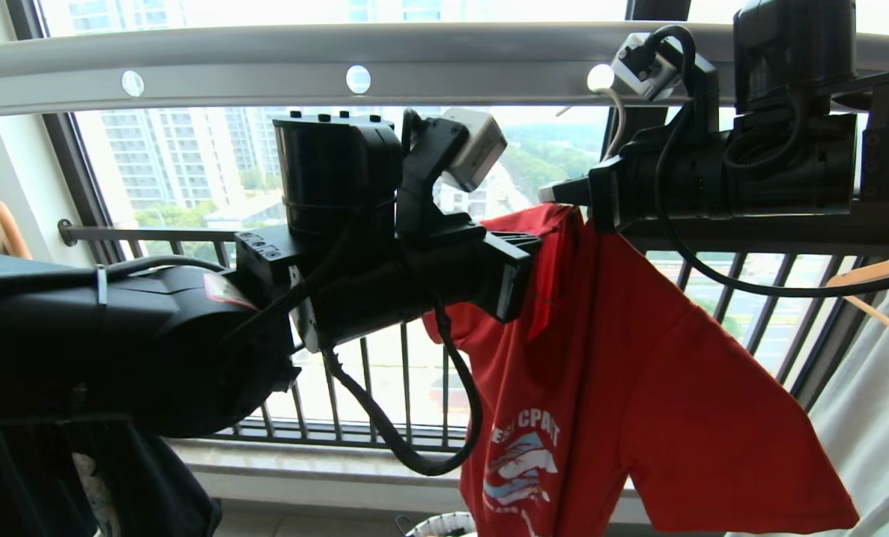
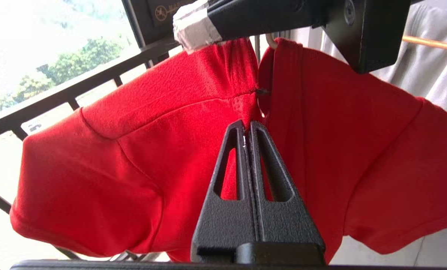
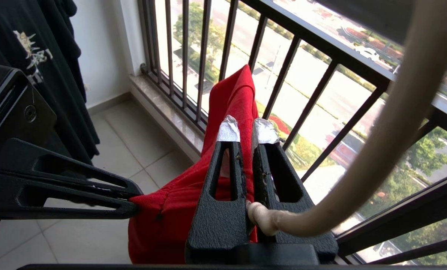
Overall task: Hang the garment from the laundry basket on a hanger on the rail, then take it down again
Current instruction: Take the clothes off the clothes rack
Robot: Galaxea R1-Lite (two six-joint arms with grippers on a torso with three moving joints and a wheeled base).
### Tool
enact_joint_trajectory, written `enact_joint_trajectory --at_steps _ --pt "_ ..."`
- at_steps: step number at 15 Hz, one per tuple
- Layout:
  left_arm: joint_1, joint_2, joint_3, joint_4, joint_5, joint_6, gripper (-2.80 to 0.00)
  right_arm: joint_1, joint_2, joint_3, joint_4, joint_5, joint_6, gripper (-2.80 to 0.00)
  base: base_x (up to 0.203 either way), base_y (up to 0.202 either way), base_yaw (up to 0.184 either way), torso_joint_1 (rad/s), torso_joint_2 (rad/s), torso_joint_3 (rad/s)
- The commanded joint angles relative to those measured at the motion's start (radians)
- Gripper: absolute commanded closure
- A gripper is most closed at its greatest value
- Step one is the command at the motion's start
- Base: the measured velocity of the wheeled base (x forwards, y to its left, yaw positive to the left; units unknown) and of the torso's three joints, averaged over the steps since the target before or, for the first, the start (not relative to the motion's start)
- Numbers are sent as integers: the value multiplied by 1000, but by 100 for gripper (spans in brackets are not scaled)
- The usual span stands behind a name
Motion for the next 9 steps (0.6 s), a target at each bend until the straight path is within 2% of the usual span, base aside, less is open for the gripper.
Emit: enact_joint_trajectory --at_steps 1,2,3,5,9 --pt "-1 -36 -23 49 28 0 0 -1 1 0 0 1 -1 0 0 0 0 0 0 0" --pt "-1 -24 -36 48 40 0 0 -1 1 0 0 1 0 0 0 0 0 0 0 0" --pt "0 -8 -54 48 44 0 -280 -1 1 0 0 1 0 0 0 0 0 0 0 0" --pt "-2 -3 -58 51 43 0 -280 0 1 0 0 1 -1 0 0 0 0 0 0 0" --pt "4 -50 18 69 44 -1 -280 -1 1 0 0 1 0 0 0 0 0 0 0 0"
